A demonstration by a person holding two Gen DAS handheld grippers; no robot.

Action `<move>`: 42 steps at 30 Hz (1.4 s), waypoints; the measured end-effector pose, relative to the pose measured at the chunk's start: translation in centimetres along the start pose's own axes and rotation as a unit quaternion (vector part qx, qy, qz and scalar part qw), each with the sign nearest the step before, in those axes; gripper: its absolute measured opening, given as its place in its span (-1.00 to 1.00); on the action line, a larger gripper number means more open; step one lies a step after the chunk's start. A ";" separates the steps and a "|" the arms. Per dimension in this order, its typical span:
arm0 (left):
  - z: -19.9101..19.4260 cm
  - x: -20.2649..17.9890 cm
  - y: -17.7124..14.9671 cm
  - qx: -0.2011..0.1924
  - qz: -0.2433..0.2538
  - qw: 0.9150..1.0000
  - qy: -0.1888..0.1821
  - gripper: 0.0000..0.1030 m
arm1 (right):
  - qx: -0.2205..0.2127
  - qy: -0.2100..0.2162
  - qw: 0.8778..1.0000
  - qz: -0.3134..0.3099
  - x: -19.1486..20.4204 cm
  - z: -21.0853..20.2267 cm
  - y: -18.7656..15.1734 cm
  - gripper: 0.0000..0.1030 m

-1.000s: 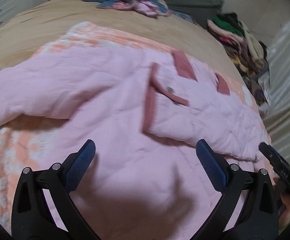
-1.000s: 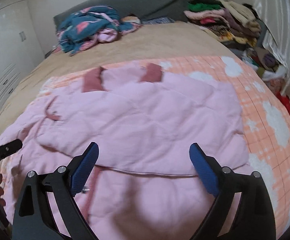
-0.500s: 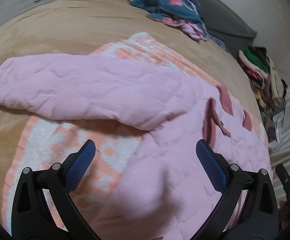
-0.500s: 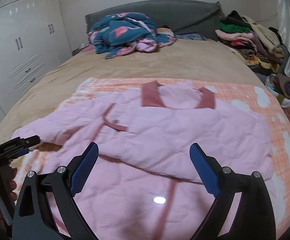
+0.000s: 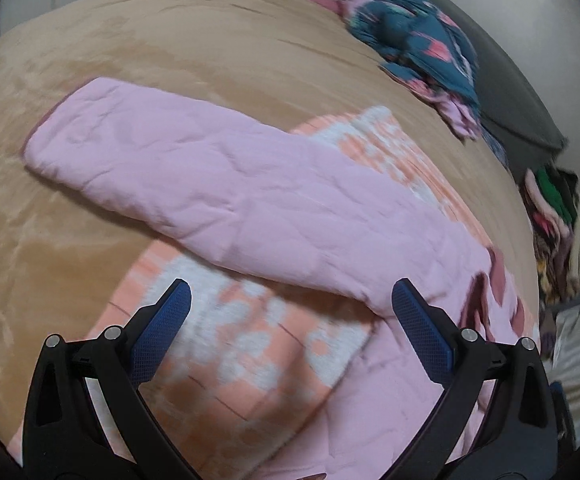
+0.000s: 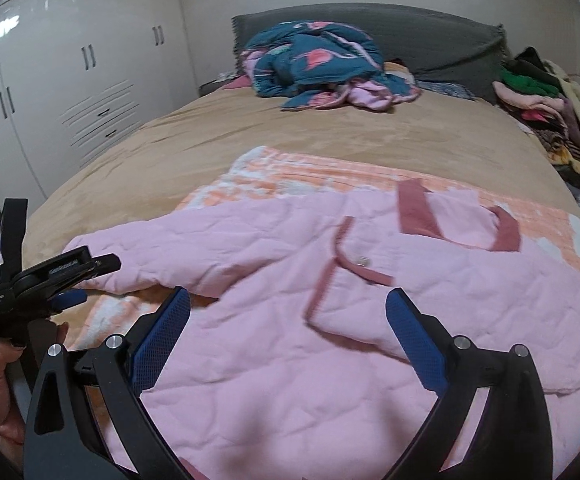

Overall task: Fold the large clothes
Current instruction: 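Move the left tool to the other sleeve cuff and grasp it, then lift the sleeve with the left tool and fold it across the jacket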

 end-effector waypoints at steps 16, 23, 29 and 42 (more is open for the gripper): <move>4.0 10.5 2.0 0.009 -0.148 0.986 0.075 0.83 | 0.026 0.052 0.998 -0.039 6.8 4.8 -1.2 0.90; 5.7 13.0 3.8 -0.025 -0.188 0.980 0.063 0.83 | 0.027 0.035 0.999 -0.019 3.7 3.9 -2.4 0.90; 6.4 13.3 5.7 -0.044 -0.181 0.980 0.066 0.38 | 0.013 -0.012 1.000 -0.015 -1.0 1.3 -3.4 0.90; -0.8 5.2 9.3 -0.122 -0.088 0.988 -0.046 -0.66 | -0.017 -0.072 0.995 0.063 -10.2 -6.7 -5.8 0.89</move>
Point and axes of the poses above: each gripper's, at about its wrist camera, not at the fingertips, and z roughly the way its jaws point, x to its left, y to its top, the point moved 5 cm from there along z, roughly the way its jaws point, and after that the axes turned 12 degrees about -x, right-handed, at the moved point
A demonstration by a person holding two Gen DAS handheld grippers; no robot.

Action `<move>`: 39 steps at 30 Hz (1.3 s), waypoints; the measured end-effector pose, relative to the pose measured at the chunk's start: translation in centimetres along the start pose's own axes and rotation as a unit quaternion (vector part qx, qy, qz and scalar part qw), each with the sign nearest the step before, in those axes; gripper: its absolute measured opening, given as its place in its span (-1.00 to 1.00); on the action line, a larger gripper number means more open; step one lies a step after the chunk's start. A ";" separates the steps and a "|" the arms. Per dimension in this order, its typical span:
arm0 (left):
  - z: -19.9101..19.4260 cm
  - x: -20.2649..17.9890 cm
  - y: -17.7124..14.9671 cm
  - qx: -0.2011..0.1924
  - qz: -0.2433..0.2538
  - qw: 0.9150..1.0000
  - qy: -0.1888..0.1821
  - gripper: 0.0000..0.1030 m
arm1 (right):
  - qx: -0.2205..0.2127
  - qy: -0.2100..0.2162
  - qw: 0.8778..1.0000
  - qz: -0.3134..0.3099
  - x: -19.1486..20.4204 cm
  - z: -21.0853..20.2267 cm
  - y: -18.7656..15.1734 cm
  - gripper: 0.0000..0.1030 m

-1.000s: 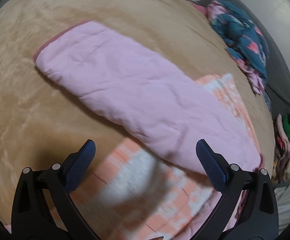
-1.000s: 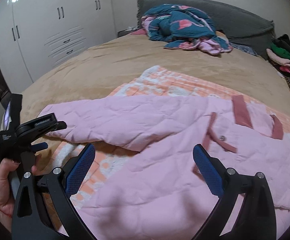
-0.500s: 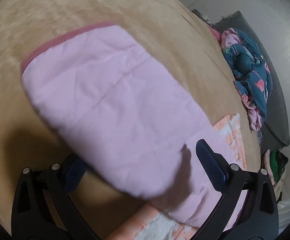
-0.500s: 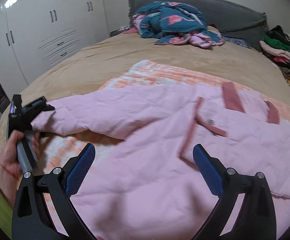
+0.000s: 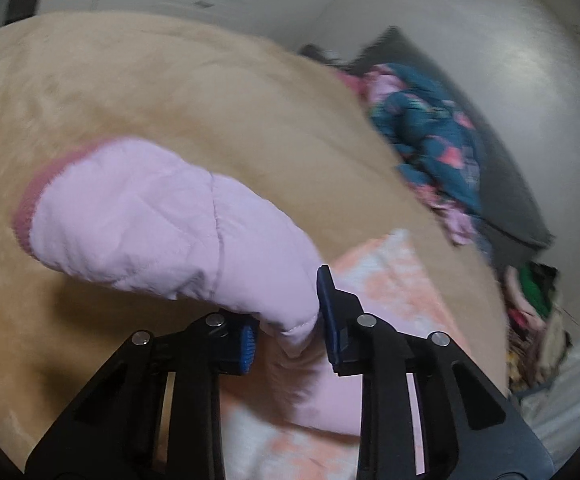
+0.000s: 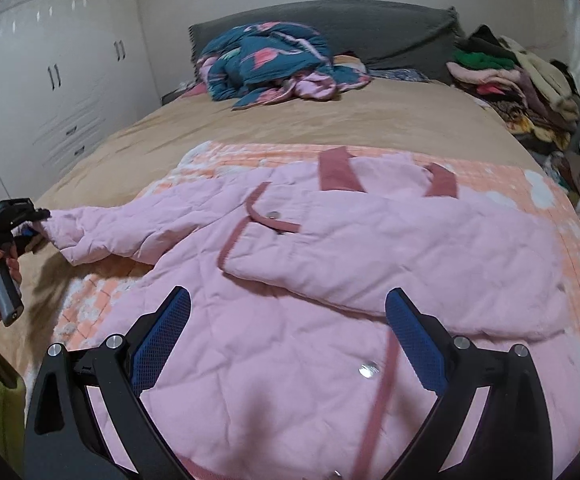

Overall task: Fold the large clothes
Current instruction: 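Lift the sleeve with the left tool and fold it across the jacket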

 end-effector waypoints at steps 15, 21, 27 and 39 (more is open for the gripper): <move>-11.4 -17.3 -0.8 -0.046 0.138 0.979 -0.143 -0.67 | -0.048 -0.025 0.997 0.063 -7.2 -7.2 -0.7 0.89; -14.1 -22.5 -2.2 -0.048 0.174 0.967 -0.179 -0.67 | -0.057 -0.051 0.996 0.049 -8.6 -9.2 -1.3 0.89; -15.2 -26.3 -4.8 -0.040 0.211 0.955 -0.203 -0.67 | -0.079 -0.066 0.993 0.049 -9.8 -11.4 -1.6 0.89; -16.1 -32.7 -12.2 -0.010 0.293 0.921 -0.258 -0.67 | -0.096 -0.113 0.987 0.062 -13.3 -14.0 -3.2 0.89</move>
Point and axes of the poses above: each gripper's, at about its wrist camera, not at the fingertips, and z roughly the way its jaws point, x to its left, y to its top, the point moved 5 cm from there along z, roughly the way its jaws point, and after that the axes turned 12 degrees about -x, right-handed, at the moved point
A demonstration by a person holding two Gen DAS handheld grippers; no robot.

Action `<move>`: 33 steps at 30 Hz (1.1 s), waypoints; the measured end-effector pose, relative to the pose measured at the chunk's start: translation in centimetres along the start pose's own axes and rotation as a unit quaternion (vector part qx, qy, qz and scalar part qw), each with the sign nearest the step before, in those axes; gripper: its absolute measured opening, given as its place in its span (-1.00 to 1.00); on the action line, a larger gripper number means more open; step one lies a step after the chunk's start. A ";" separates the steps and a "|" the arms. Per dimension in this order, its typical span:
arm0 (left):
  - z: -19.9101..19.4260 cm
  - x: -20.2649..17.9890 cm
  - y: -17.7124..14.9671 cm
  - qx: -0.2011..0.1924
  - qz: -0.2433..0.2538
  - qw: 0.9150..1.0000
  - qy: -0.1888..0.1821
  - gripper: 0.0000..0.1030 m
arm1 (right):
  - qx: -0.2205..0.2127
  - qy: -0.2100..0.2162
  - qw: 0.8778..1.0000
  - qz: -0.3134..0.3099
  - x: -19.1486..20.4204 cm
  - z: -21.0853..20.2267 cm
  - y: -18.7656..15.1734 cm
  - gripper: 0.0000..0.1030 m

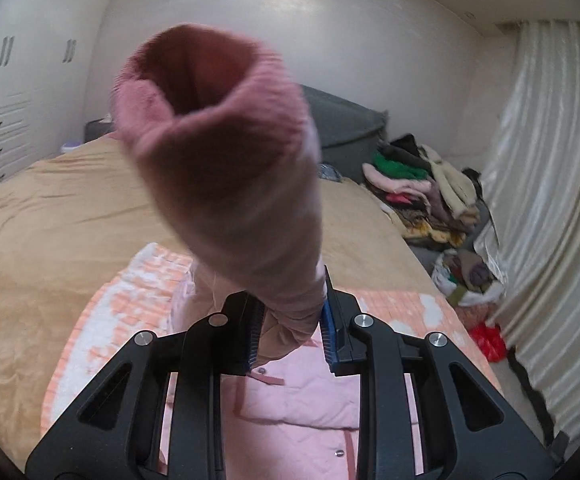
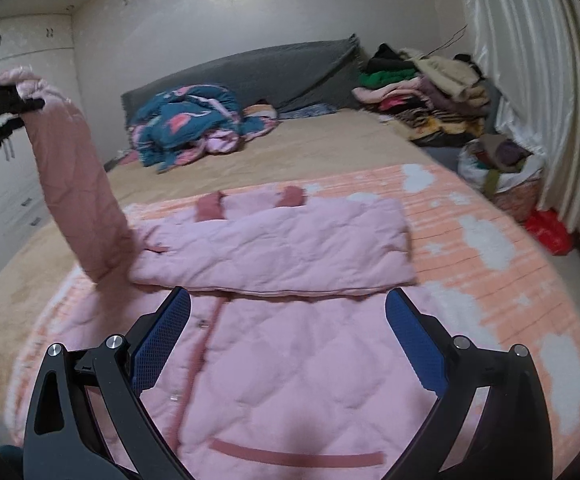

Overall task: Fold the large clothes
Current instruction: 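Lift the sleeve with the left tool and fold it across the jacket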

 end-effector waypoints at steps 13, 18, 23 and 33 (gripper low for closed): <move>3.4 -7.1 -4.3 0.042 0.046 0.997 -0.052 -0.67 | 0.001 -0.037 0.999 0.033 -4.6 -1.5 -2.1 0.89; 4.7 -9.2 -7.4 0.072 0.063 0.993 -0.072 -0.67 | 0.006 -0.047 0.997 0.054 -6.1 -1.6 -2.7 0.89; 5.9 -11.3 -11.1 0.106 0.078 0.987 -0.091 -0.67 | 0.009 -0.059 0.996 0.062 -7.2 -1.8 -3.1 0.89; 7.1 -13.5 -16.5 0.156 0.110 0.975 -0.117 -0.62 | 0.020 -0.071 0.994 0.075 -8.5 -1.6 -4.1 0.89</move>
Point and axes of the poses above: each gripper's, at about its wrist camera, not at the fingertips, and z roughly the way its jaws point, x to its left, y to its top, the point moved 5 cm from there along z, roughly the way its jaws point, and after that the axes turned 12 degrees about -x, right-handed, at the moved point
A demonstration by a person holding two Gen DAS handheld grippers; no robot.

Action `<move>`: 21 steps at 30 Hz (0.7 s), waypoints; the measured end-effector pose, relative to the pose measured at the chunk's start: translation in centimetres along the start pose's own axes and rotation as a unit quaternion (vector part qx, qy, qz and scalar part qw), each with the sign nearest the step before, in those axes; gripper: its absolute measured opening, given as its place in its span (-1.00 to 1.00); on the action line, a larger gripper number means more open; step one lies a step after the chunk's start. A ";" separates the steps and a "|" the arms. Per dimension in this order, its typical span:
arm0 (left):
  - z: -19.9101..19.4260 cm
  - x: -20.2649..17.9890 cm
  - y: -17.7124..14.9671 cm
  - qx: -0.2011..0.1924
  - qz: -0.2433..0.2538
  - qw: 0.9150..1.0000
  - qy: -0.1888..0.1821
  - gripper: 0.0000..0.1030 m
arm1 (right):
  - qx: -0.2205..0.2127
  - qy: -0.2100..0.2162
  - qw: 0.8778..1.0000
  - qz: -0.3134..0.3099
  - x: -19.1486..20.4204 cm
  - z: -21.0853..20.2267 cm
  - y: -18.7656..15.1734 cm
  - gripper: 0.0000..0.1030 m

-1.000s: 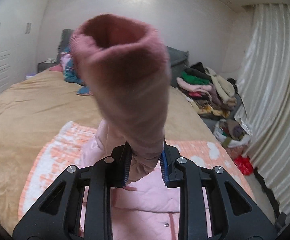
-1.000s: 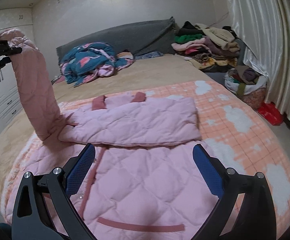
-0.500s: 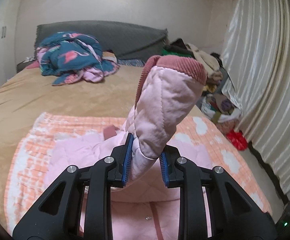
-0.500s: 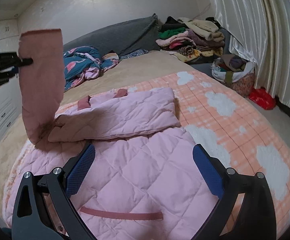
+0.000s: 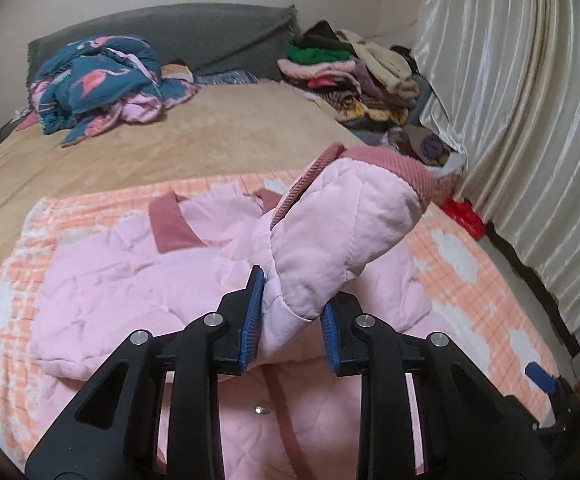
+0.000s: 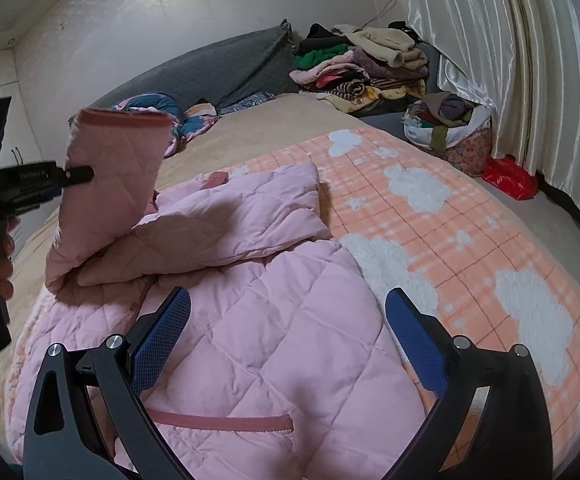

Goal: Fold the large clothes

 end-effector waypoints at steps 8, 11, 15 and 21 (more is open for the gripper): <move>1.9 -1.9 -3.4 0.047 0.013 0.998 -0.047 0.11 | 0.007 0.000 1.000 0.020 -0.2 0.5 0.2 0.89; 2.0 -2.4 -4.8 0.065 0.016 0.996 -0.065 0.44 | 0.011 0.001 1.000 0.025 -0.1 0.8 0.3 0.89; 0.5 -2.0 -5.3 0.062 -0.022 0.991 -0.116 0.78 | 0.017 0.009 0.999 0.028 0.4 1.4 0.7 0.89; -0.5 4.1 -5.5 0.043 -0.034 0.998 -0.012 0.82 | 0.078 0.067 0.993 0.050 3.8 4.8 0.2 0.90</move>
Point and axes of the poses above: each gripper's, at about its wrist camera, not at the fingertips, and z roughly the way its jaws point, x to its left, y to its top, the point moved 5 cm from there along z, roughly the way its jaws point, and after that the axes turned 12 degrees about -x, right-handed, at the moved point
